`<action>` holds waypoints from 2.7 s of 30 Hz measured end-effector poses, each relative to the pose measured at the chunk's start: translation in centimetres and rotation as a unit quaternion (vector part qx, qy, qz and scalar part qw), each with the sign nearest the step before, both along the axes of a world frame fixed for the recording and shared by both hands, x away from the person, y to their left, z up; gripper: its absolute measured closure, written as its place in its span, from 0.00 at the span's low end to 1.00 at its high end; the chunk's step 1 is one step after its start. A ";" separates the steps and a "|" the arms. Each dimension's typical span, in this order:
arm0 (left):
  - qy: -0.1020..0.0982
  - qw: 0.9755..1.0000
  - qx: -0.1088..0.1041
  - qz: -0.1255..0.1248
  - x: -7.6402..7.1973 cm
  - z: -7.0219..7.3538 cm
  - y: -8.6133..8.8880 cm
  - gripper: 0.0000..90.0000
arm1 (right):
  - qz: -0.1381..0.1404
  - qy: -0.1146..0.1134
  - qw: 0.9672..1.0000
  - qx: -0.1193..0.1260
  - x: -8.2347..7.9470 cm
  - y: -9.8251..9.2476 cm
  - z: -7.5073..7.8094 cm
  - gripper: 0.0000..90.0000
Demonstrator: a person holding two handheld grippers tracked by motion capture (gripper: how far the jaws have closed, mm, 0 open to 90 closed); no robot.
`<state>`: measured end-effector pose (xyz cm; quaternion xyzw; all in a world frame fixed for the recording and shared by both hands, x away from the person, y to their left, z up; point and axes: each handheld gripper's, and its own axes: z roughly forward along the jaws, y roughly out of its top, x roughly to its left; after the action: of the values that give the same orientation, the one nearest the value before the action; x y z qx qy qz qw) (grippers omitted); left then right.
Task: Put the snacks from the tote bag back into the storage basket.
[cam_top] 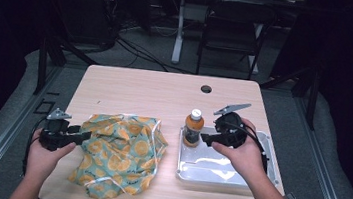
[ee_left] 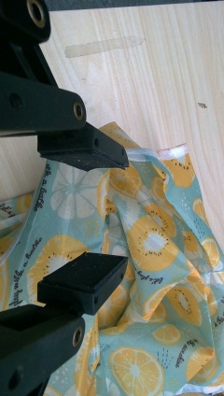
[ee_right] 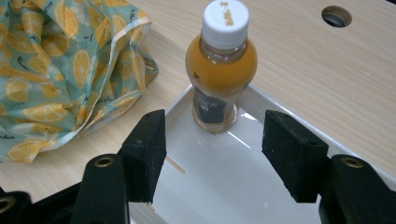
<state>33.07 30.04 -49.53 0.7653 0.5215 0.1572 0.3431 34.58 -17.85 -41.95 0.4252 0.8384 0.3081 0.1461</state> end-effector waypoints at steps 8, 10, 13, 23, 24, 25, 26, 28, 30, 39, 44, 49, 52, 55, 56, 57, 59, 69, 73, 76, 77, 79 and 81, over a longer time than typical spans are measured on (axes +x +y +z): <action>0.000 1.000 -0.001 0.000 0.0 0.0 0.0 0.51 | 0.010 0.001 1.000 -0.001 -1.5 0.6 -2.0 0.44; 0.000 1.000 0.000 0.001 0.0 0.0 0.0 0.51 | 0.008 0.000 1.000 0.003 -1.8 0.8 -2.6 0.44; -0.001 1.000 -0.001 0.001 0.0 -0.1 0.0 0.51 | 0.009 -0.001 1.000 0.006 -2.3 0.9 -3.2 0.44; 0.000 1.000 -0.001 0.003 0.0 0.0 0.1 0.51 | -0.002 -0.005 1.000 0.028 -3.6 0.8 -5.7 0.44; 0.000 1.000 -0.001 0.003 0.0 0.0 0.1 0.51 | -0.006 -0.008 1.000 0.029 -3.7 0.7 -5.9 0.45; 0.000 1.000 -0.001 0.002 0.0 0.0 0.0 0.51 | -0.004 -0.003 1.000 0.028 -3.8 0.7 -6.1 0.45; 0.000 1.000 -0.001 0.002 0.0 0.0 0.0 0.51 | -0.006 -0.001 1.000 0.031 -3.9 0.6 -6.3 0.45; 0.000 1.000 0.000 0.001 0.0 0.0 0.0 0.51 | -0.009 -0.003 0.999 0.031 -4.1 0.6 -6.6 0.45; -0.001 1.000 -0.001 0.001 0.0 0.0 0.0 0.51 | -0.015 -0.006 0.999 0.030 -4.3 0.6 -6.9 0.45; -0.001 1.000 0.000 0.000 -0.1 0.0 0.1 0.51 | -0.027 -0.017 0.999 0.044 -4.6 0.1 -8.1 0.46; -0.001 1.000 -0.001 0.000 0.0 -0.1 0.1 0.51 | -0.025 -0.021 0.998 0.047 -4.8 -0.1 -8.7 0.46; -0.001 1.000 -0.001 -0.001 0.0 -0.1 0.0 0.51 | -0.032 -0.032 0.997 0.056 -5.2 -0.2 -9.1 0.46; 0.000 1.000 0.000 -0.001 0.0 -0.1 0.0 0.51 | -0.033 -0.037 0.997 0.057 -5.4 -0.2 -9.3 0.47; -0.001 1.000 0.000 0.000 0.0 -0.1 0.0 0.51 | -0.034 -0.039 0.997 0.062 -5.5 -0.2 -9.5 0.47; 0.000 1.000 -0.001 0.000 0.0 -0.1 0.0 0.51 | -0.036 -0.036 0.997 0.064 -5.5 -0.2 -9.6 0.47; 0.001 1.000 0.000 -0.001 0.0 -0.1 0.0 0.51 | -0.033 -0.037 0.997 0.067 -5.6 -0.3 -9.7 0.47; 0.000 1.000 0.000 -0.002 0.0 -0.1 0.0 0.51 | -0.035 -0.035 0.997 0.066 -5.7 -0.3 -9.9 0.47; 0.001 1.000 0.003 -0.003 0.0 -0.2 -0.1 0.51 | -0.046 -0.040 0.995 0.075 -5.9 -0.8 -10.3 0.47; 0.002 1.000 0.001 -0.002 0.0 -0.2 0.0 0.51 | -0.047 -0.041 0.995 0.076 -5.9 -0.8 -10.3 0.47; 0.000 1.000 0.000 -0.001 0.0 -0.1 0.0 0.51 | -0.048 -0.041 0.995 0.076 -5.9 -0.8 -10.4 0.47; 0.000 1.000 0.000 -0.001 0.0 -0.1 0.0 0.51 | -0.047 -0.040 0.995 0.076 -5.9 -0.8 -10.4 0.46; -0.002 1.000 -0.001 -0.001 0.0 -0.1 0.0 0.51 | -0.049 -0.040 0.995 0.074 -5.9 -0.7 -10.5 0.46; -0.001 1.000 -0.002 0.000 0.0 -0.1 0.1 0.51 | -0.050 -0.046 0.995 0.074 -5.8 -0.7 -10.6 0.46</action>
<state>33.06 30.10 -49.66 0.7644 0.5215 0.1575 0.3450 28.73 -18.60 -52.57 0.4620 0.7833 0.3806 0.1679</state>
